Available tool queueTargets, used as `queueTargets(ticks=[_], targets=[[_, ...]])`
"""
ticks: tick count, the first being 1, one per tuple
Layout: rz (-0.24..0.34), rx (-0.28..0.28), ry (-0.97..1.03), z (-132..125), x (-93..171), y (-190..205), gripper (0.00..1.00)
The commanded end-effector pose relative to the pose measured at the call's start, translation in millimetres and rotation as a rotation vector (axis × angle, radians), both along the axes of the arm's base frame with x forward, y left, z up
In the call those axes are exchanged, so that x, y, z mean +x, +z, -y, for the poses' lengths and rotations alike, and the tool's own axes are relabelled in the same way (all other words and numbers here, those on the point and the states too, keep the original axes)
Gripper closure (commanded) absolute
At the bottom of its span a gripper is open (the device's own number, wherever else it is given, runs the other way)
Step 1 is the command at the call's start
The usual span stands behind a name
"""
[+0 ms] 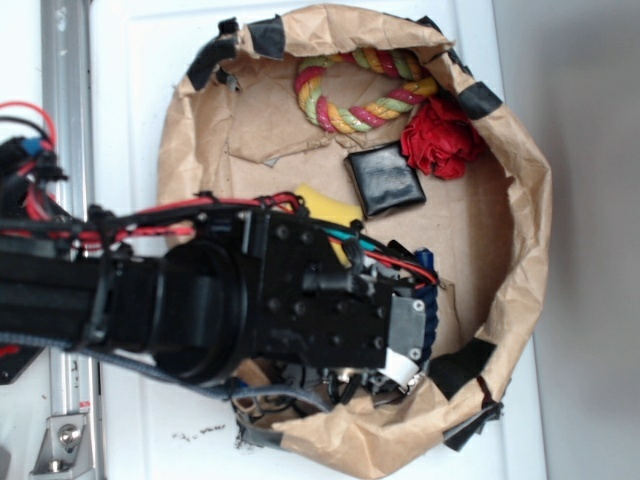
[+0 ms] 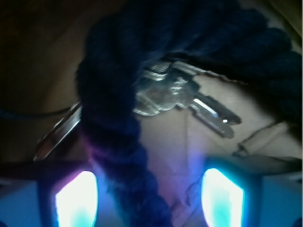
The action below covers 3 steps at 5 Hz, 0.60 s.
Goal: Grab the blue rope.
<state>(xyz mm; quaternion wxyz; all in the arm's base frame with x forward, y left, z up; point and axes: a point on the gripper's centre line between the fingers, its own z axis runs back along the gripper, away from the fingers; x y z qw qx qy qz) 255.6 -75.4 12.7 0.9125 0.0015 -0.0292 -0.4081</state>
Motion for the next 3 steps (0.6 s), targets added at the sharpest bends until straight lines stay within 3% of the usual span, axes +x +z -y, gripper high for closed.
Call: queueTargets(ticks=[1, 2, 3], targets=[[0.087, 0.047, 0.322, -38, 33, 57, 1.00], [0.140, 0.071, 0.408, -56, 35, 83, 1.00], [0.130, 0.034, 0.493, -63, 30, 124, 1.00]])
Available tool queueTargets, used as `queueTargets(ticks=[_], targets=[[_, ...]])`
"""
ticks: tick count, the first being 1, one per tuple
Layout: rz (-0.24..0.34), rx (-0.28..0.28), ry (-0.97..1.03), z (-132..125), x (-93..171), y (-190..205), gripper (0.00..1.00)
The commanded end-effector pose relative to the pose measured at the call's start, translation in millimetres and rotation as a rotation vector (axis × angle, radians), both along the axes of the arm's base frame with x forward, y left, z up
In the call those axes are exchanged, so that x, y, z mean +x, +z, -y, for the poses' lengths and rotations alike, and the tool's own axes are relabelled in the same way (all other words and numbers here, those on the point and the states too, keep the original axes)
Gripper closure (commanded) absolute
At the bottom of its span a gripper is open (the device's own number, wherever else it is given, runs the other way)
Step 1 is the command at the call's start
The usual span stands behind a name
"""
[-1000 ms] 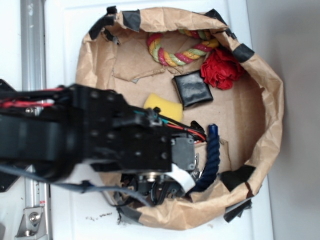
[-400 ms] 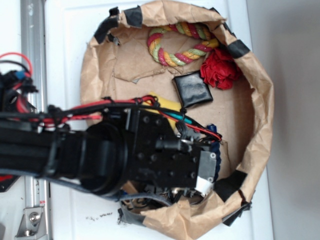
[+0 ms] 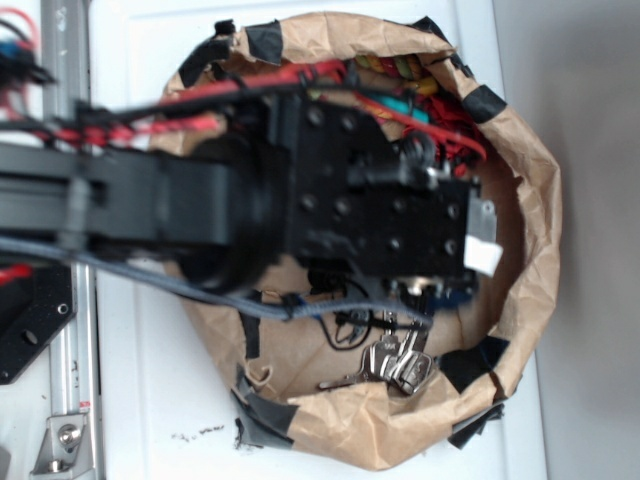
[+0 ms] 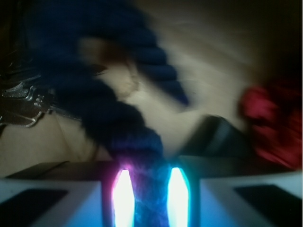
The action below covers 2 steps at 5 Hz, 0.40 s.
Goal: Grab the blue rope.
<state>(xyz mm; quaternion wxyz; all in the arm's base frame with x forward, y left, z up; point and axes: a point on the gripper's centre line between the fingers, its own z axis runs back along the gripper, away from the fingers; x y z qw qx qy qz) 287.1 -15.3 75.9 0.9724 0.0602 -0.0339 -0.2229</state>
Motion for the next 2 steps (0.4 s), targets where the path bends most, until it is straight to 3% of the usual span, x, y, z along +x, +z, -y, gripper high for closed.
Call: queueTargets(ticks=[1, 2], targets=[[0.006, -0.043, 0.131, 5, -7, 75, 1.00], [-0.052, -0.134, 0.182, 19, -13, 64, 1.00]])
